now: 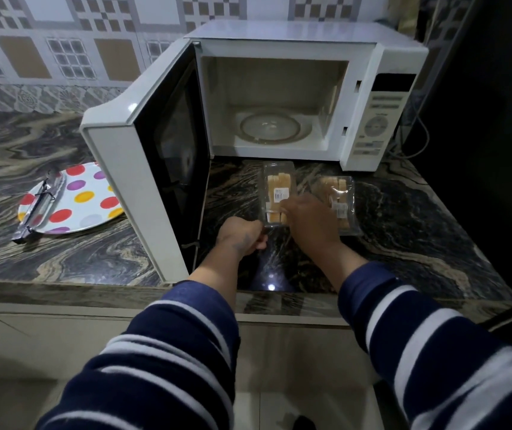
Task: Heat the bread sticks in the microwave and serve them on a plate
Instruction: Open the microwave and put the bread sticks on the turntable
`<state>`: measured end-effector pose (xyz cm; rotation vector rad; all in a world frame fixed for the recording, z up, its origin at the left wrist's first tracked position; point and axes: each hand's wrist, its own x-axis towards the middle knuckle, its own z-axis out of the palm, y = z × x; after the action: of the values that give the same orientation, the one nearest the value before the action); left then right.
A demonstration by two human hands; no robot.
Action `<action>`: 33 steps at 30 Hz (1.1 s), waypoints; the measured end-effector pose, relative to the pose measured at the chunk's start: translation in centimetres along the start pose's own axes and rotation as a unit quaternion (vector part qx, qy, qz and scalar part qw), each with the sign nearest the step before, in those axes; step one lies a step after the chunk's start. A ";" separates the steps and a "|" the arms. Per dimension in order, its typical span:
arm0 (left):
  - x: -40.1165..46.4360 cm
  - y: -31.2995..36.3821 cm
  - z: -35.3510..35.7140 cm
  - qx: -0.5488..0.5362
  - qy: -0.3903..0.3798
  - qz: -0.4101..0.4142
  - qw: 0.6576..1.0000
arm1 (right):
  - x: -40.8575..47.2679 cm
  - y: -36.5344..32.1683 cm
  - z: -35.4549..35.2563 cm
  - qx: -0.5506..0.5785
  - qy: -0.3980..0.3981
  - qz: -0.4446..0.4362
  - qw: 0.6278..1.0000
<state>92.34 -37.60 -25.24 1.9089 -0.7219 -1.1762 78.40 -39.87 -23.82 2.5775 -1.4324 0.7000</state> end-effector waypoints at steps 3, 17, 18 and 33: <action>-0.6 0.6 -0.9 0.284 0.086 0.099 0.950 | 1.1 0.9 -1.2 0.024 0.025 0.001 0.999; -0.3 9.0 -0.7 0.184 0.208 0.391 0.877 | 3.1 0.3 -0.6 0.283 0.052 0.235 0.928; -0.1 9.4 -0.8 0.181 0.201 0.390 0.880 | 3.1 0.2 0.0 0.278 0.013 0.244 0.929; 1.6 10.0 -1.5 0.155 0.170 0.421 0.877 | 7.2 -1.5 1.7 0.209 -0.064 0.320 0.922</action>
<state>93.60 -43.83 -17.24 1.6605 -1.4028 -0.1776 83.45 -45.18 -21.89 2.4382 -2.4545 1.0179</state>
